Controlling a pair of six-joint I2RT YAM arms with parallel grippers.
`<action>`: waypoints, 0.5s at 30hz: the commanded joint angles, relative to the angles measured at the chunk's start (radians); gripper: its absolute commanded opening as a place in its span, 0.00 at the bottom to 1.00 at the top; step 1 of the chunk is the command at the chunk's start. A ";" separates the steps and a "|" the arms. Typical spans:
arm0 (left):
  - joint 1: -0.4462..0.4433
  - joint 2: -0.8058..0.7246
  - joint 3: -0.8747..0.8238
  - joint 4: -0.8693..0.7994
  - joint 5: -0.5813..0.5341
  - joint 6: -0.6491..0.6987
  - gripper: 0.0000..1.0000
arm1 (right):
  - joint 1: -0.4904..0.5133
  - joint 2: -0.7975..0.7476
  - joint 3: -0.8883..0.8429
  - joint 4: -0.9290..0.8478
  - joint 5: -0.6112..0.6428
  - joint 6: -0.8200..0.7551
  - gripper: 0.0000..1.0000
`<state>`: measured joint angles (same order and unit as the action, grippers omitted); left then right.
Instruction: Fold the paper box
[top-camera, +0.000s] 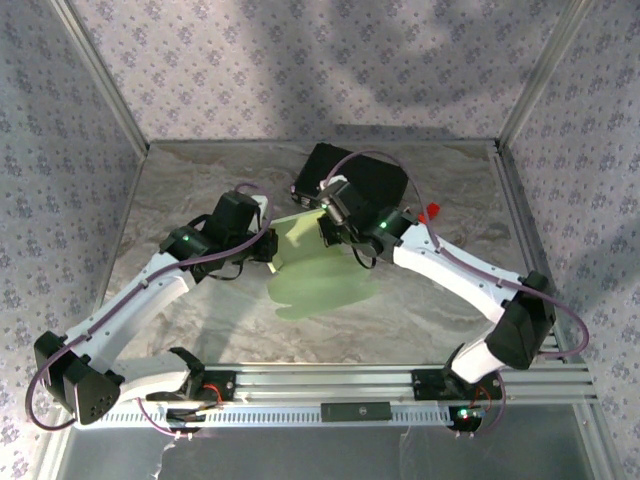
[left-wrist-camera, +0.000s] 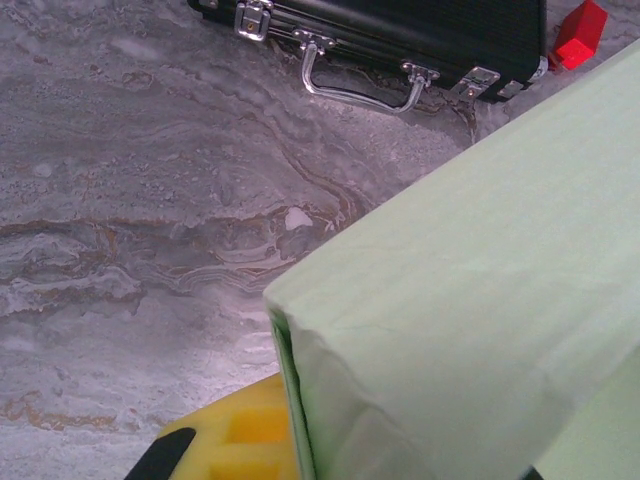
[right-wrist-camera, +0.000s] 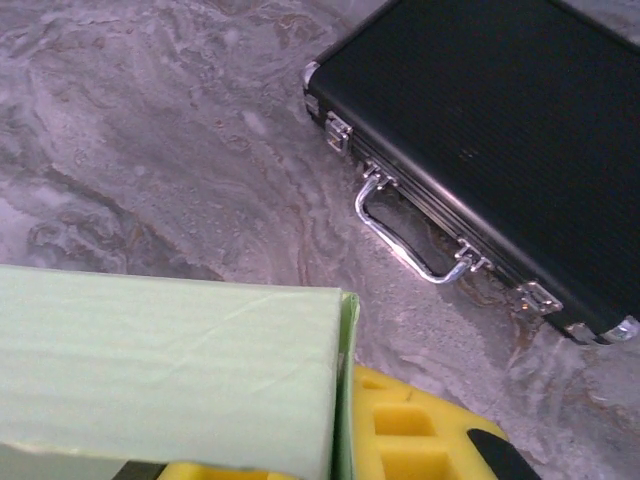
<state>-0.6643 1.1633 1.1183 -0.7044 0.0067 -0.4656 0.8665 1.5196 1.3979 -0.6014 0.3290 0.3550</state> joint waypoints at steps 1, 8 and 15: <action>-0.020 -0.009 0.036 0.012 0.039 0.004 0.00 | 0.012 0.028 0.038 -0.038 0.136 0.022 0.00; -0.027 -0.007 0.035 0.014 0.024 -0.013 0.00 | 0.012 0.028 0.032 -0.055 0.183 0.061 0.03; -0.061 0.014 0.033 0.005 -0.024 -0.058 0.00 | -0.002 0.011 0.042 -0.050 0.187 0.065 0.25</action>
<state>-0.7025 1.1713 1.1183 -0.6949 -0.0216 -0.5072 0.8814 1.5341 1.4082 -0.6266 0.4408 0.4042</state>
